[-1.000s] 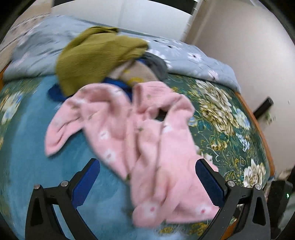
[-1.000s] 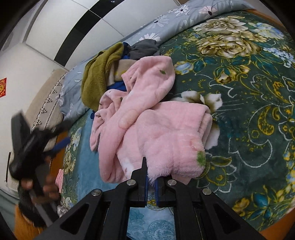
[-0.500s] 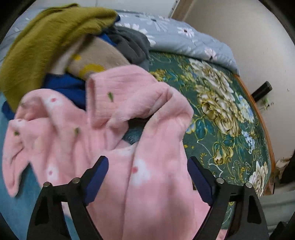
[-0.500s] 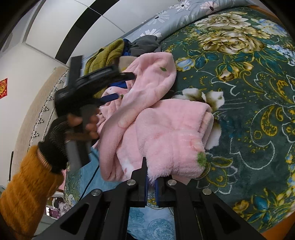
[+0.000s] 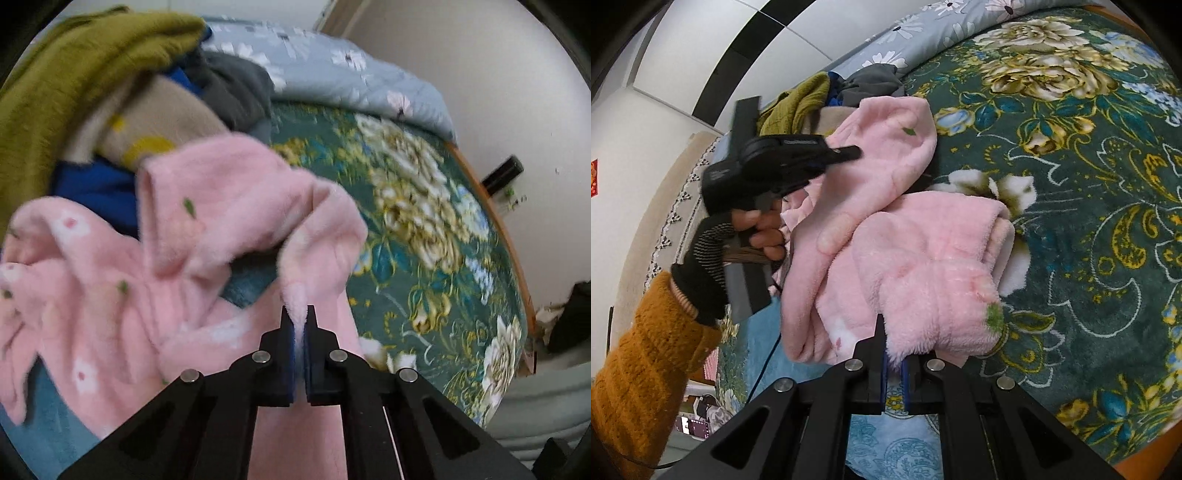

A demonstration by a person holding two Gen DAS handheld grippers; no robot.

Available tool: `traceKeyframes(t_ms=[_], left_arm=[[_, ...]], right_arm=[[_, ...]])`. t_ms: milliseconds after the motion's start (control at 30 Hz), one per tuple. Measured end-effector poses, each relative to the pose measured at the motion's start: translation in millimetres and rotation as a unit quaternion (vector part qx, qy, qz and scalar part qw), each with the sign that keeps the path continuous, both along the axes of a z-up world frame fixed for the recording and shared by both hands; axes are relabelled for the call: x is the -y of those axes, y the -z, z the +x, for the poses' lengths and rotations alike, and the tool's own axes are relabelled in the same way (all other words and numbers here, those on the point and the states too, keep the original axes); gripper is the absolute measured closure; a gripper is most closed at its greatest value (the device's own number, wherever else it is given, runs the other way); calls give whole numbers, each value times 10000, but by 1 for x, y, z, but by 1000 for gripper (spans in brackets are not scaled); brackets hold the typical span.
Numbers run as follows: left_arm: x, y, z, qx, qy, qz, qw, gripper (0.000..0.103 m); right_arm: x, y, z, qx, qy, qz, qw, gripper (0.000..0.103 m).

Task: Fold clothes
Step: 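Grasp another edge of the pink garment with the left tool while right holds, then lift and shake out the pink garment held between both tools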

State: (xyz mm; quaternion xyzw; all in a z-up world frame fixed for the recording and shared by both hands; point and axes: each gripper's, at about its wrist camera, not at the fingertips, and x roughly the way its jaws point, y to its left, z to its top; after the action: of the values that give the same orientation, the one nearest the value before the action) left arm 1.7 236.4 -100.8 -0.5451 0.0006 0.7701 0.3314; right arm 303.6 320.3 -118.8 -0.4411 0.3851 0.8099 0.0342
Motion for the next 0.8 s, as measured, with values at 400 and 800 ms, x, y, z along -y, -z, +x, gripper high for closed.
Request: traceKeyframes(t_ms=[400, 800], left_arm=[[184, -90, 9, -1037, -1754, 549, 9775, 100], [404, -90, 90, -1104, -3499, 366, 9296, 100]], right_arm=[[11, -15, -1, -182, 54, 189, 9996, 97], [30, -24, -7, -183, 147, 452, 9987, 97]])
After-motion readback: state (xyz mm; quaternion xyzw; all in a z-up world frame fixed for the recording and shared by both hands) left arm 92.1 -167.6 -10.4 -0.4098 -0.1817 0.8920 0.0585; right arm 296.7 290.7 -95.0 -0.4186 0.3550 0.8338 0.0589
